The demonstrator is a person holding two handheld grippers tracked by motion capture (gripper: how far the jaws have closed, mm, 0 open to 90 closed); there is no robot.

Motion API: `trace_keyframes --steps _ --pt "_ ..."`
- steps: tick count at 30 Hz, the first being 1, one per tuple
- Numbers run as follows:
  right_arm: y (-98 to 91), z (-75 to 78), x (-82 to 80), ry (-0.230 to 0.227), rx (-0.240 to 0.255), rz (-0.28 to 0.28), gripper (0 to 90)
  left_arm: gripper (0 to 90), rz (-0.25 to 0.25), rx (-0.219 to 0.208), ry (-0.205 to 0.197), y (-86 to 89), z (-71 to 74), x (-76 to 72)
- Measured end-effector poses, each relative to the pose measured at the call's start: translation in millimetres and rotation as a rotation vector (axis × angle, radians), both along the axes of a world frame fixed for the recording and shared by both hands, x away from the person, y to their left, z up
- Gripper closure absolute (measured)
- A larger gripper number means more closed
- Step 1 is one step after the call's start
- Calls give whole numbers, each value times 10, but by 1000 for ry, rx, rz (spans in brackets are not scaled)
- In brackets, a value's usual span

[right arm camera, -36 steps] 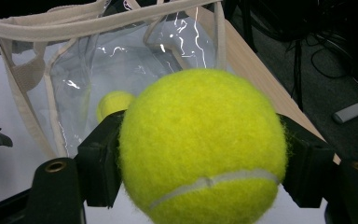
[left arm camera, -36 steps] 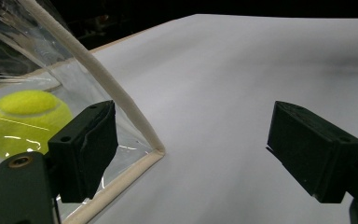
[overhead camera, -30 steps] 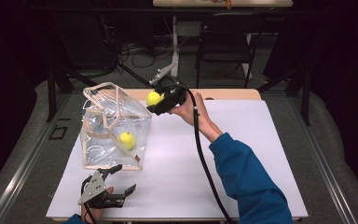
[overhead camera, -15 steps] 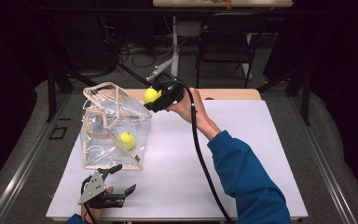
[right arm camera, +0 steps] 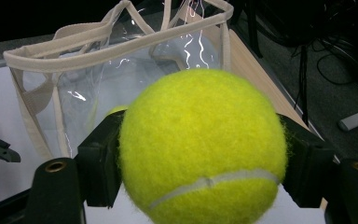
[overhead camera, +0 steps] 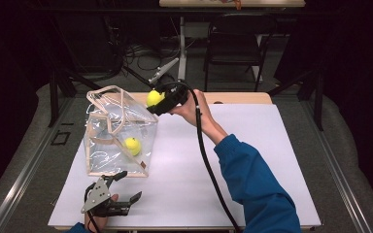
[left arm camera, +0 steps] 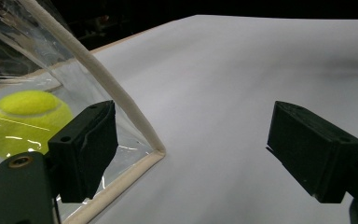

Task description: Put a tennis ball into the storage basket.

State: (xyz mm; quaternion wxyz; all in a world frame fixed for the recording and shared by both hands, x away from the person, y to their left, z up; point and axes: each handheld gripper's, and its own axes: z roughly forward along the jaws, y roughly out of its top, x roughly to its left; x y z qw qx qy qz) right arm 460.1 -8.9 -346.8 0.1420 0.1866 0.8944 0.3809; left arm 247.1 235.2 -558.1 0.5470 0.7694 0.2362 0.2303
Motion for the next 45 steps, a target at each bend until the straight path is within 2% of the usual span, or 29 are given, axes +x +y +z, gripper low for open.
trace_keyframes --steps 22,45 --pt "151 45 36 -2 0 13 265 158 6 -6 -1 3 -1 0" --pt "198 45 64 -7 12 9 265 158 2 -8 1 5 -1 2"
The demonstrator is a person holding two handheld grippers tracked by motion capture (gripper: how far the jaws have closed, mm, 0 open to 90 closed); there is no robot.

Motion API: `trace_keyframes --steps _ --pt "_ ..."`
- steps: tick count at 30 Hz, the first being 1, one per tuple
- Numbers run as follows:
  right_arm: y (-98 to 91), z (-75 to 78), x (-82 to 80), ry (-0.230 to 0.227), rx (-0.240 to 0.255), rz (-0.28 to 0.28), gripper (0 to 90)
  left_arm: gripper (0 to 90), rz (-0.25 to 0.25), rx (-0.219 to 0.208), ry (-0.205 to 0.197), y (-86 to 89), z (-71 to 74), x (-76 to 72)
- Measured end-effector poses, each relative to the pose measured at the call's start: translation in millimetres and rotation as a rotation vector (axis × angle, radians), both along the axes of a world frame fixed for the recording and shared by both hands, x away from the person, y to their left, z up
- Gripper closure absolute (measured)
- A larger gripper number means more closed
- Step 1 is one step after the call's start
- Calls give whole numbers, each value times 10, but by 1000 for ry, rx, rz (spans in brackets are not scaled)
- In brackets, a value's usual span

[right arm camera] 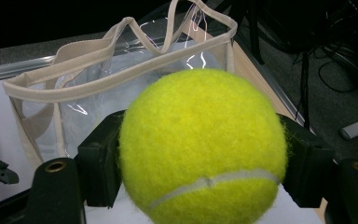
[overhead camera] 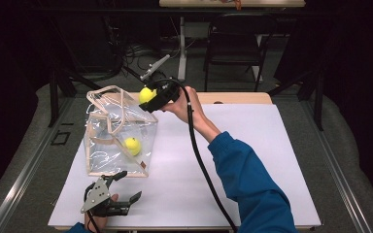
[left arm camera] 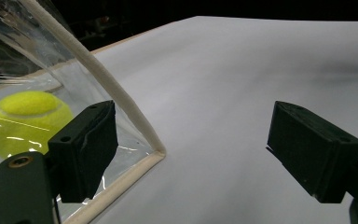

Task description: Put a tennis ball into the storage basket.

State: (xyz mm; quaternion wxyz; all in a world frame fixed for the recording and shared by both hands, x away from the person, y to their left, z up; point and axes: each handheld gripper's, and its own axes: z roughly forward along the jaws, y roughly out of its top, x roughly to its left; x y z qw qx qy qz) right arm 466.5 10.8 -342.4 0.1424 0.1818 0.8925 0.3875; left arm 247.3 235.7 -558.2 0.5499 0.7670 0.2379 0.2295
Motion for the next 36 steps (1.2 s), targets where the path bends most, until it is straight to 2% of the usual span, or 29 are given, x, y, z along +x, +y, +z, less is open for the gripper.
trace_keyframes --steps 36 --pt "146 -7 27 -16 60 7 266 158 -1 -4 -3 9 3 -3"
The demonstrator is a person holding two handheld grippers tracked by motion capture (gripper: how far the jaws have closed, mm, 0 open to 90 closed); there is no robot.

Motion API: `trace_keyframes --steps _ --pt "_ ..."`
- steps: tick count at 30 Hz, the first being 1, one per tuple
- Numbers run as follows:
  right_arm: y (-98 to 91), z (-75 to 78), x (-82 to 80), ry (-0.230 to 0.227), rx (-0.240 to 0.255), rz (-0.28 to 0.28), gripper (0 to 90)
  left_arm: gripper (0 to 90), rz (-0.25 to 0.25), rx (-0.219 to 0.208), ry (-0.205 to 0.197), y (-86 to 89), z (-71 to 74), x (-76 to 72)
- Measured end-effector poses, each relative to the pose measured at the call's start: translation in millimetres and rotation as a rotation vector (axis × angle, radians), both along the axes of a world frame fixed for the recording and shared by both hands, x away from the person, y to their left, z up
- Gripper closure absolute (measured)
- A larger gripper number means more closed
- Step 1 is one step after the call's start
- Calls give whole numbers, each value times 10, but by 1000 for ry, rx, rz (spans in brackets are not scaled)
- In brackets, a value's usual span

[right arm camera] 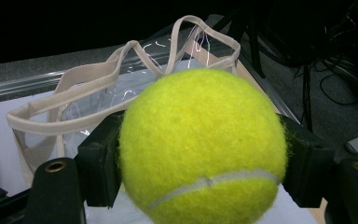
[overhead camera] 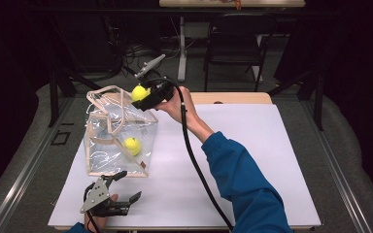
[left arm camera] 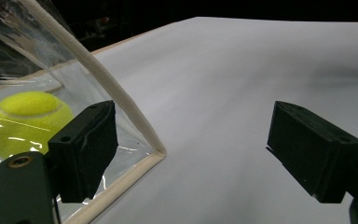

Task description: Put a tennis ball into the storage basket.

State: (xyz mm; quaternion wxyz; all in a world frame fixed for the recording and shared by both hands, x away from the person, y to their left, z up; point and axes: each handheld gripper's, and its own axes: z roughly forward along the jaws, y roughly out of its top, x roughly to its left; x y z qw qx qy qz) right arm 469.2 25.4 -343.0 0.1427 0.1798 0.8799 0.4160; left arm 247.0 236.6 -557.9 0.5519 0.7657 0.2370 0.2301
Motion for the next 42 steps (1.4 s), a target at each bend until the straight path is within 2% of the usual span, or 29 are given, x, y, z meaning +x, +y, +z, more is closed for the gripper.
trace_keyframes --steps 42 --pt "243 -16 -16 -42 57 9 265 158 -1 -2 -1 0 1 -3"
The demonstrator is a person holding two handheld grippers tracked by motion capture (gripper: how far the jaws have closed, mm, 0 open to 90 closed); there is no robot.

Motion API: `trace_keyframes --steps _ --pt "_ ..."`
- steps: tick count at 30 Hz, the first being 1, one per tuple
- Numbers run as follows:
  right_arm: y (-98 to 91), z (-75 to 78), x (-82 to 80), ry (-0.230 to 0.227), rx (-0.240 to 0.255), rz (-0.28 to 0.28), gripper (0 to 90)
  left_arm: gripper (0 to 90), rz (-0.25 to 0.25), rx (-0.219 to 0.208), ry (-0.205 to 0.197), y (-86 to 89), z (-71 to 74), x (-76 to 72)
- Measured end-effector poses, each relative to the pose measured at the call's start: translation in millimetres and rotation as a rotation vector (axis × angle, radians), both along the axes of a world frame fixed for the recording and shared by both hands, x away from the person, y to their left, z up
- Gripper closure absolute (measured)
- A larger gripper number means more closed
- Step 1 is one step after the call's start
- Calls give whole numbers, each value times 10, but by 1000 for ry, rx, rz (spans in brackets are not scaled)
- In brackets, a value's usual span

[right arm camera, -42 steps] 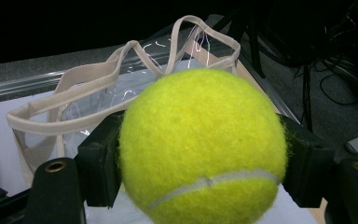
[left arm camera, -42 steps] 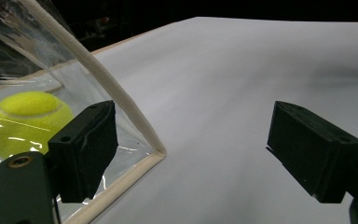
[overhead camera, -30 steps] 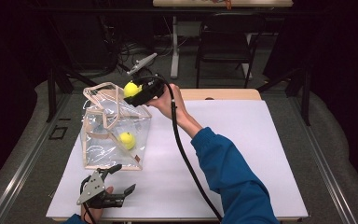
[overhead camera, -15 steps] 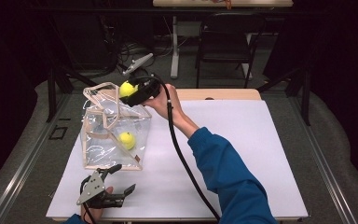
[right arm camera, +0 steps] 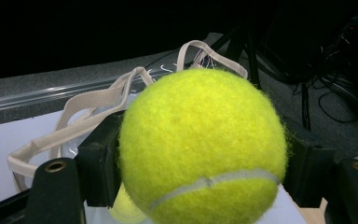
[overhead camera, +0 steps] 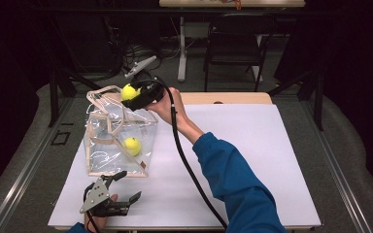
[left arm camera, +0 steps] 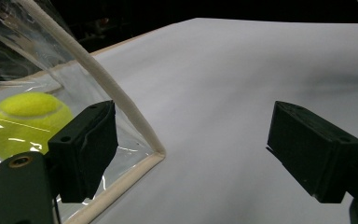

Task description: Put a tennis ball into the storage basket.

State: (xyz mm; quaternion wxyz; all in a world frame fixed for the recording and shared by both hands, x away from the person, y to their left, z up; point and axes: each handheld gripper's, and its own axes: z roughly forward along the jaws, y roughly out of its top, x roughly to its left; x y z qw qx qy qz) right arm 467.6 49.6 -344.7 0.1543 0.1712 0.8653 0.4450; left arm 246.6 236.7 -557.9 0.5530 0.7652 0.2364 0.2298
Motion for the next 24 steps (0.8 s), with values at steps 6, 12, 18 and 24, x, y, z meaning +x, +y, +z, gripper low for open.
trace_keyframes --steps 6,12,18,24 --pt "52 17 0 -5 25 0 265 158 0 -1 0 -1 0 -1" --pt "92 14 6 -7 32 4 265 158 0 -1 1 0 -1 1" --pt "127 0 15 -8 42 3 265 158 -1 -2 1 2 -1 2" --pt "137 -5 16 -12 46 5 265 158 0 -3 2 3 -2 6"
